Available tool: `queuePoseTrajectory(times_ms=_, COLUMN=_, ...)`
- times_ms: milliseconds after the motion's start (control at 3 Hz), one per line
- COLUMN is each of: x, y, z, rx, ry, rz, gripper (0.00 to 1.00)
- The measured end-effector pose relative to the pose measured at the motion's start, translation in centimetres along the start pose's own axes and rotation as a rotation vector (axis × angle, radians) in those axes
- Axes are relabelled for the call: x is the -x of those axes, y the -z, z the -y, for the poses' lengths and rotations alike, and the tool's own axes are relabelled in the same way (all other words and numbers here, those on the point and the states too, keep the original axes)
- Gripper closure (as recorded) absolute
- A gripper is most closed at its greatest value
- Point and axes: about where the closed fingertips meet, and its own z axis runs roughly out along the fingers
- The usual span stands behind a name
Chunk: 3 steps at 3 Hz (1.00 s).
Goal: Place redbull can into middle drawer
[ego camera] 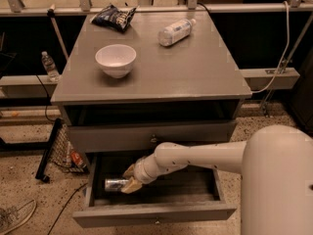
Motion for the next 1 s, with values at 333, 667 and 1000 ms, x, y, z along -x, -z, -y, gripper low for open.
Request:
queuePoseTrajectory(times_ms=333, x=-0.32, y=-0.58, z=0.77, rx=-0.007, ry=-0.001, rz=-0.016, gripper=1.00)
queuePoseTrajectory(times_ms=667, x=-0.29, y=-0.71, z=0.64, rx=-0.003, ry=0.000, rz=-0.015, gripper=0.84)
queuePoseTrajectory(times_ms=1000, x=-0.23, y=-0.90, z=0.47, rx=0.001, ry=0.000, rz=-0.014, gripper=0.53)
